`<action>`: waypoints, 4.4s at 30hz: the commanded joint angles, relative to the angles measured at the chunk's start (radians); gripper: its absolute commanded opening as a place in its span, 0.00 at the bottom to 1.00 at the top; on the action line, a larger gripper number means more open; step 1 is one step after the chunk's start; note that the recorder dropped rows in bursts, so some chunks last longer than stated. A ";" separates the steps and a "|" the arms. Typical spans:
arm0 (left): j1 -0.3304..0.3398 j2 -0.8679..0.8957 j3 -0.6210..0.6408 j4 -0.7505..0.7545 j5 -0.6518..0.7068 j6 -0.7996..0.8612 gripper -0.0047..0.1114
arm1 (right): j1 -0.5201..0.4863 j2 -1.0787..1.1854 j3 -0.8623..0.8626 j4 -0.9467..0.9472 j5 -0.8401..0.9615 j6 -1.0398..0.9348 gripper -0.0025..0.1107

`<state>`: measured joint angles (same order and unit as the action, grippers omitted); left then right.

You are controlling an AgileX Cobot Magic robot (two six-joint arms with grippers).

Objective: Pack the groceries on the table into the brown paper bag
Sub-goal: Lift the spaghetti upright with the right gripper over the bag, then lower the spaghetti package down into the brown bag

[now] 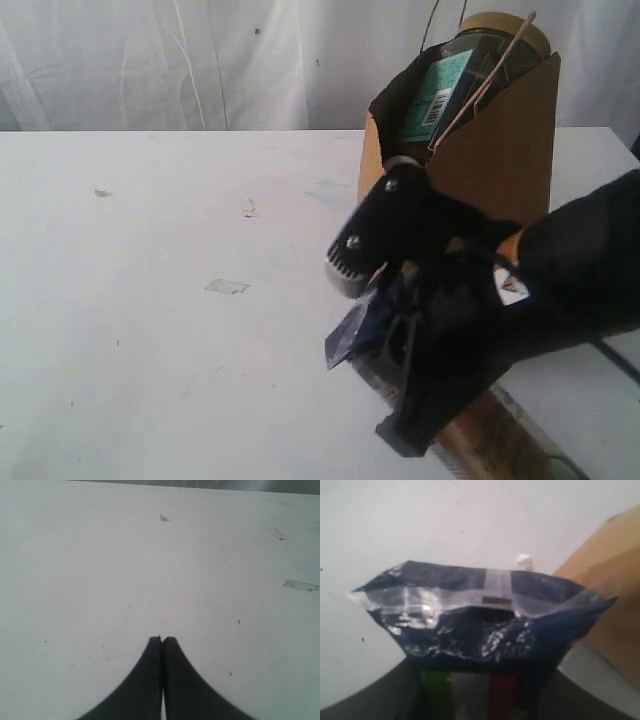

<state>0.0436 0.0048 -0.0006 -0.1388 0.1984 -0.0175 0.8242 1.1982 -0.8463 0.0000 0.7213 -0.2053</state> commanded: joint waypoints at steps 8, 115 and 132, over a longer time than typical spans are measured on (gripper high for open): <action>0.003 -0.005 0.001 -0.002 -0.003 -0.005 0.04 | -0.005 -0.327 -0.001 -0.108 0.020 0.189 0.02; 0.003 -0.005 0.001 -0.002 -0.003 -0.005 0.04 | -0.257 0.107 -0.599 -0.719 -0.527 0.748 0.02; 0.003 -0.005 0.001 -0.002 -0.003 -0.005 0.04 | -0.257 0.094 -0.594 -0.757 -0.342 0.702 0.02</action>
<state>0.0436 0.0048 -0.0006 -0.1388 0.1984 -0.0175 0.5695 1.3089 -1.4318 -0.7228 0.3487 0.5108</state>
